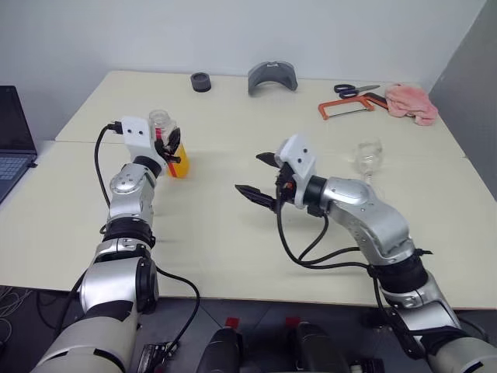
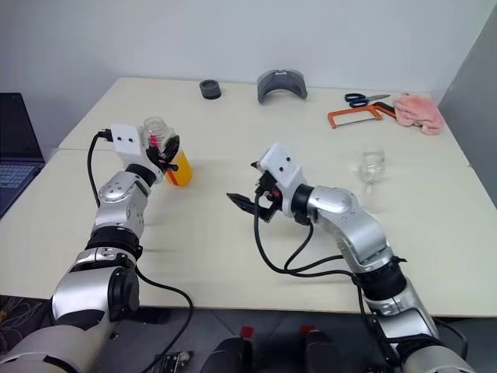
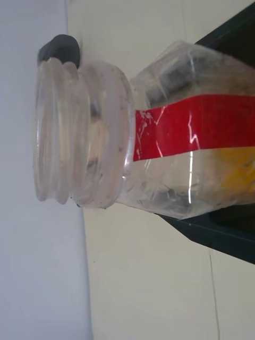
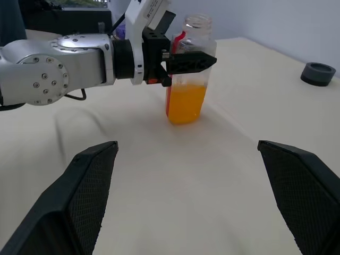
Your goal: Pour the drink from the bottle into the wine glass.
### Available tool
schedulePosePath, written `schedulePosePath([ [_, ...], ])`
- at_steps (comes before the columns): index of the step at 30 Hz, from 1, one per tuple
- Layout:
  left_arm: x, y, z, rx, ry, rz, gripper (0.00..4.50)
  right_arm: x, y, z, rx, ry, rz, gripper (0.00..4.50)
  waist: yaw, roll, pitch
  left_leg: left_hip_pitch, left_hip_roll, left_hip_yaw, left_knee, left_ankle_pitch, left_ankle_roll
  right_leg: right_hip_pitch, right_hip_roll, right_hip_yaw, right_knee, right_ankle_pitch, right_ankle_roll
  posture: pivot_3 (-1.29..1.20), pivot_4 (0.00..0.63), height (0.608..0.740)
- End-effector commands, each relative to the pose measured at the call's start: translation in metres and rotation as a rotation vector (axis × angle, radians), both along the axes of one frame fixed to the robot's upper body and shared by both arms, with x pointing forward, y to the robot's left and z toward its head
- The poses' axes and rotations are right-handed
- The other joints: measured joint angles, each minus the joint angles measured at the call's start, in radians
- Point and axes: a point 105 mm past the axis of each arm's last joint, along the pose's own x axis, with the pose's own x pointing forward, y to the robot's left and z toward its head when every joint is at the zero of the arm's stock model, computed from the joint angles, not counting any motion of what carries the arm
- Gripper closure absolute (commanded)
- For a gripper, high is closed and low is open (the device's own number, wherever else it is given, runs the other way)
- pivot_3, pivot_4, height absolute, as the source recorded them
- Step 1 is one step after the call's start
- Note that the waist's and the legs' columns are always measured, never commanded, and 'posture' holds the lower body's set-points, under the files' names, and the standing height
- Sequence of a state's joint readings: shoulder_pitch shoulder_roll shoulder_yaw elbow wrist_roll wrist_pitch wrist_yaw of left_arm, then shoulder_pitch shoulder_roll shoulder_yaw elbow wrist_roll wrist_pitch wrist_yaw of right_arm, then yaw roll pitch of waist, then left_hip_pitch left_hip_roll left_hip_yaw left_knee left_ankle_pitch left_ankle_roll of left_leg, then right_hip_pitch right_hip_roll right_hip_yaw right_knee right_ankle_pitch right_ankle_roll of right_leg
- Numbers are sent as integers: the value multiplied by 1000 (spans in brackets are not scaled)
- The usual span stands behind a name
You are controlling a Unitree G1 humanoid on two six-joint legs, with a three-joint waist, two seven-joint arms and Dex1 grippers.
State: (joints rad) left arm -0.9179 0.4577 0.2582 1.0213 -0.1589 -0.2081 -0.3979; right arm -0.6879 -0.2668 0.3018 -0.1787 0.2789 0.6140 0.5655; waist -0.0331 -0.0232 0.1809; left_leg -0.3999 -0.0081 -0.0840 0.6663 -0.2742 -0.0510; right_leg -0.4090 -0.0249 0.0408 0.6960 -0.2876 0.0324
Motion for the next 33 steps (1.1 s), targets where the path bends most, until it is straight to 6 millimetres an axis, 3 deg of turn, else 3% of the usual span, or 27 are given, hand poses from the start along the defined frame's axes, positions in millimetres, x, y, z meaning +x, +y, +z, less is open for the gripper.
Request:
schedulePosePath([
  [1,-3,12,19,-11,-78,38,2829,-2,14,13,1,-75,31,0,-1,0,0,0,0,0,0,0,0,0,0,0,0,0,0,0,150,740],
  [7,-3,16,8,-52,-47,52,2829,-6,25,15,5,-84,63,0,-8,0,0,0,0,0,-1,0,0,-2,1,0,2,0,0,0,150,740],
  [16,-9,16,-3,-51,-41,43,39,-10,28,14,13,-74,78,0,-16,-1,0,0,0,-1,-1,0,0,-2,1,0,2,0,0,0,150,740],
  [33,-34,25,-41,23,19,114,39,-16,19,-3,-21,-31,67,0,-21,-1,-1,1,1,-1,-1,-1,2,-2,1,0,2,0,0,0,150,740],
])
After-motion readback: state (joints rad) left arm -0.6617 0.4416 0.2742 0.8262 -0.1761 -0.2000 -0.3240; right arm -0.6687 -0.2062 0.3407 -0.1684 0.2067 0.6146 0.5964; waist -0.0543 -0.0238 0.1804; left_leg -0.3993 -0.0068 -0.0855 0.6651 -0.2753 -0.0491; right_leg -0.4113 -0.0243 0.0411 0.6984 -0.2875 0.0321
